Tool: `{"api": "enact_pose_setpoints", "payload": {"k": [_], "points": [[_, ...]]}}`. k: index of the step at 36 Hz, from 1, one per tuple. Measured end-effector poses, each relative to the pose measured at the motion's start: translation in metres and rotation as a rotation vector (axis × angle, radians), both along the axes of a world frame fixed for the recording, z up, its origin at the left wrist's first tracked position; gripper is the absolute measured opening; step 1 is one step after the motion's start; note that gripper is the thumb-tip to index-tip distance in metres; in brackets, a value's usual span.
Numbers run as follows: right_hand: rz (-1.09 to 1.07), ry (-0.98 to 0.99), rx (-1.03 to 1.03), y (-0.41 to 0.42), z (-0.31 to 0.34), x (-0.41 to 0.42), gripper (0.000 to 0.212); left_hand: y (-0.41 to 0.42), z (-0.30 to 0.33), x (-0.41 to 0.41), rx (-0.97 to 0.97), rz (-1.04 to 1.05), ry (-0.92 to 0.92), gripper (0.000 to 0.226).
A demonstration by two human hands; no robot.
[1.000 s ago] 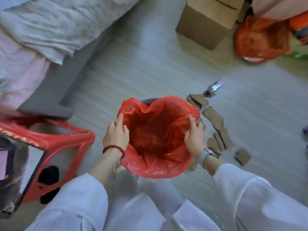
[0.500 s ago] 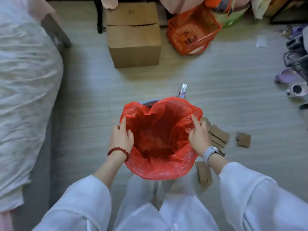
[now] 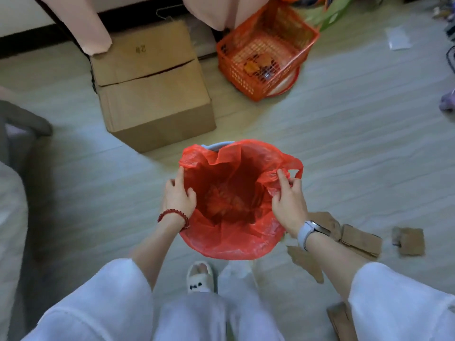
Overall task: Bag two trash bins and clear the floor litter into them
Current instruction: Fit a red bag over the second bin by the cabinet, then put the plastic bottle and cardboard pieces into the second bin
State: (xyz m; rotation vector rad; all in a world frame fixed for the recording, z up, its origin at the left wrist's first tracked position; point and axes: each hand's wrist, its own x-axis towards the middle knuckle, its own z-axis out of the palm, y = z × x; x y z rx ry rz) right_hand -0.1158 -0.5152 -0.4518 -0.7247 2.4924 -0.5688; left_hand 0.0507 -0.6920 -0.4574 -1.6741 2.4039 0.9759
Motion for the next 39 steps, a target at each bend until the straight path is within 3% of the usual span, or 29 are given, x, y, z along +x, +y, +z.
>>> {"api": "enact_pose_setpoints", "payload": {"k": [6, 13, 19, 24, 29, 34, 39], "points": [[-0.044, -0.051, 0.011, -0.047, -0.096, -0.046, 0.064, -0.050, -0.098, -0.060, 0.002, 0.034, 0.035, 0.064], [-0.175, -0.118, 0.035, -0.085, -0.174, -0.071, 0.065, -0.098, -0.161, -0.096, -0.007, -0.040, 0.014, 0.066], [-0.253, -0.205, 0.052, -0.095, -0.189, -0.073, 0.067, -0.103, -0.169, -0.106, 0.052, -0.070, -0.053, 0.069], [-0.246, -0.254, 0.073, -0.091, -0.160, -0.074, 0.060, -0.093, -0.150, -0.116, 0.020, -0.116, -0.142, 0.063], [-0.224, -0.308, 0.116, -0.051, -0.121, -0.064, 0.043, -0.047, -0.108, -0.120, -0.034, -0.330, -0.014, 0.047], [-0.276, -0.376, 0.219, 0.017, -0.111, -0.049, 0.037, 0.021, -0.082, -0.115, 0.021, -0.710, 0.209, 0.039], [-0.272, -0.424, 0.329, 0.096, -0.136, -0.038, 0.036, 0.095, -0.109, -0.101, 0.193, -0.945, 0.131, 0.038]]}}
